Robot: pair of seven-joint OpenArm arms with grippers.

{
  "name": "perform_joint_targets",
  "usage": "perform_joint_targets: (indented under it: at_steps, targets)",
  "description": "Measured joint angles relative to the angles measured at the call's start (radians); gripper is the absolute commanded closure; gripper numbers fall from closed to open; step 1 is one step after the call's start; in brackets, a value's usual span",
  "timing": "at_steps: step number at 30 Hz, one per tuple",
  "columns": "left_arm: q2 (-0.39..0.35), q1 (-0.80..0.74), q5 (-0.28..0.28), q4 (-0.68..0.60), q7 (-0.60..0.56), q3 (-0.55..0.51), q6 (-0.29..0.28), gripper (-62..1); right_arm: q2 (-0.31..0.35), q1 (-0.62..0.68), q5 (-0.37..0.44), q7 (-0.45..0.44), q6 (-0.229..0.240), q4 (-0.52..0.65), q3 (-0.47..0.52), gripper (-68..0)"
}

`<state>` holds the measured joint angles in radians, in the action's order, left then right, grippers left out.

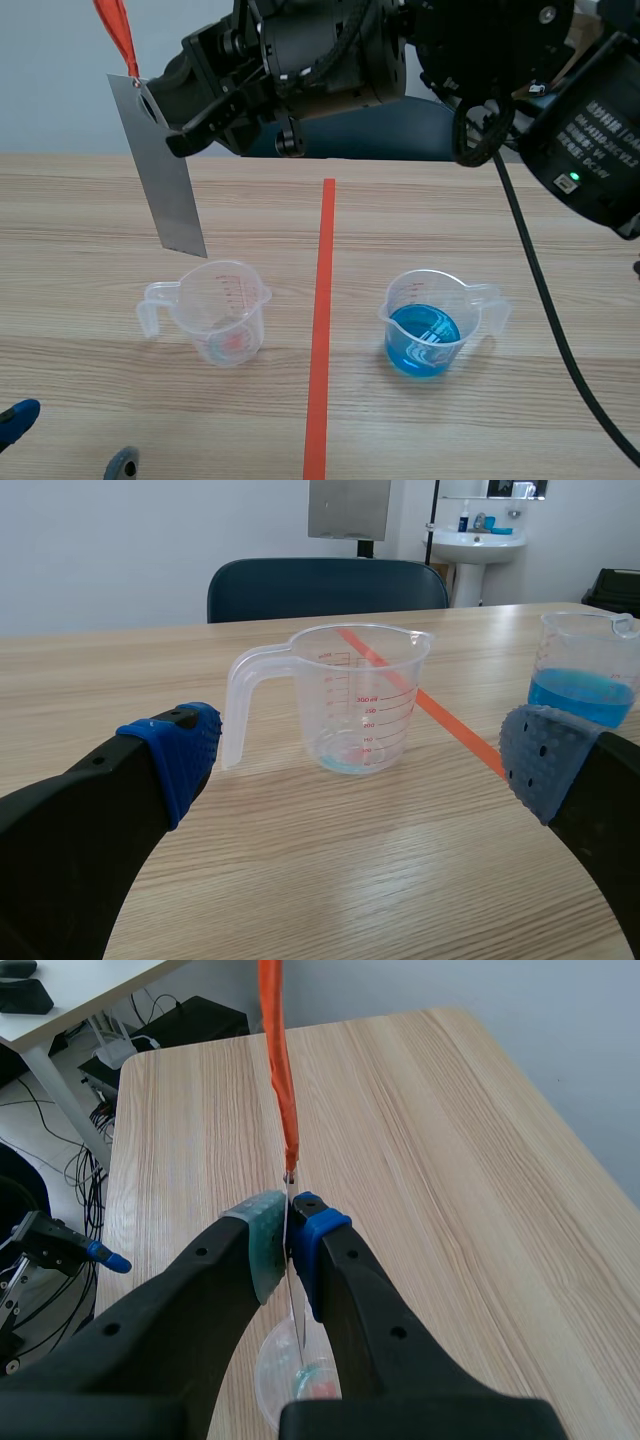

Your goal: Do the redox reaction experiment. put the plate into the left beaker

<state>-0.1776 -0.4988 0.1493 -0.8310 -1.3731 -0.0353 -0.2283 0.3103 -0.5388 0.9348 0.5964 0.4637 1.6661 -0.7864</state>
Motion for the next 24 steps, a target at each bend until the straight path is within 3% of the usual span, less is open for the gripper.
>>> perform_joint_targets:
  at_steps: [24]
  targets:
    - [0.0, 0.0, 0.0, 0.0, 0.0, 0.0, 0.0, -58.7, 0.0, 0.008, -0.005, 0.018, 0.0, 0.0, 0.0, -0.6]
